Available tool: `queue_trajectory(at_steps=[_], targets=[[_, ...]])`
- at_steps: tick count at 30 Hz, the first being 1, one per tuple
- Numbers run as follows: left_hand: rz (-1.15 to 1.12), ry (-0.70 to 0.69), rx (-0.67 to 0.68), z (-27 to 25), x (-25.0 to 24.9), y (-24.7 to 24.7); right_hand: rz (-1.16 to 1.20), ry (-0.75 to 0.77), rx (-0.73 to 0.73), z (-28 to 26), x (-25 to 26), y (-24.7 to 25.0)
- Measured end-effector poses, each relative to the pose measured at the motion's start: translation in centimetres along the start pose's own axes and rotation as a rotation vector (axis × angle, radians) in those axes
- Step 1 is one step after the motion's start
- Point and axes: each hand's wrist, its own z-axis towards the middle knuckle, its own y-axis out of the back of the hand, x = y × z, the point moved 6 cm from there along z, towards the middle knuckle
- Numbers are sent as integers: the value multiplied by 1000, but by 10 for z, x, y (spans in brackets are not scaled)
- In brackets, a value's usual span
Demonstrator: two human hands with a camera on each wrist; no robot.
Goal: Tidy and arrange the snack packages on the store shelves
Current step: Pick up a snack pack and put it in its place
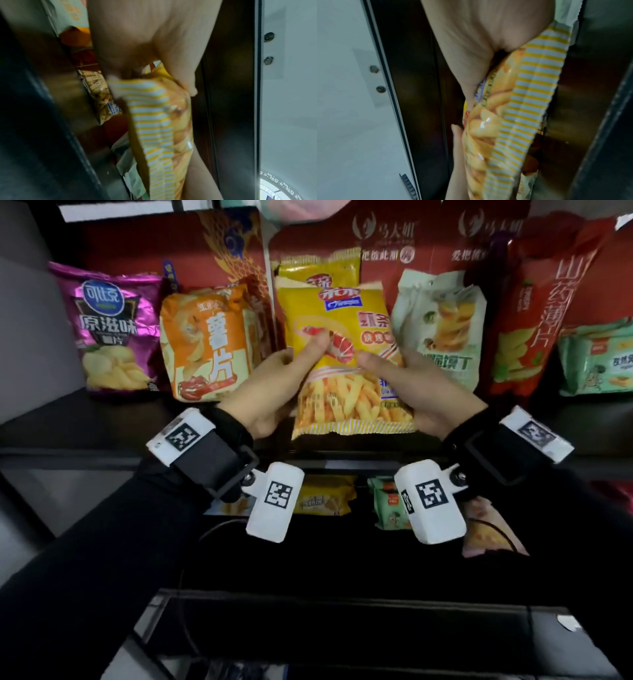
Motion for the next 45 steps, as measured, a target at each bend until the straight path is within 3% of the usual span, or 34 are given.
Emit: queue_trajectory(at_steps=[3, 6, 9, 14, 20, 25, 29, 31, 34, 37, 39, 42, 45], targets=[[-65, 31, 120, -13, 4, -6, -33, -31, -49, 0, 3, 7], [-84, -12, 106, -17, -1, -5, -20, -99, 123, -7, 8, 2], [-81, -13, 87, -19, -3, -2, -166, -143, 232, -18, 6, 7], [119, 71, 310, -29, 7, -9, -273, -85, 128, -25, 0, 15], [157, 69, 319, -24, 9, -6, -139, -60, 134, -30, -9, 13], [289, -75, 270, -28, 5, -6, -1, -35, 92, -33, -13, 17], [437, -416, 50, -34, -22, 16, 177, -85, 90, -33, -2, 29], [648, -541, 62, -37, -30, 18, 251, -119, 134, -33, 6, 30], [815, -579, 162, -39, -35, -5, 348, -152, 197, -32, 15, 19], [609, -679, 152, -41, -48, -19, 355, -127, 232, -33, 21, 12], [465, -695, 54, -37, -58, -13, 211, -110, 222, -33, 21, 16], [293, -673, -100, -27, -66, 1, -105, -56, 160, -30, 22, 20], [-18, -572, -103, -16, -64, 12, -245, -38, 25, -19, 21, 24]])
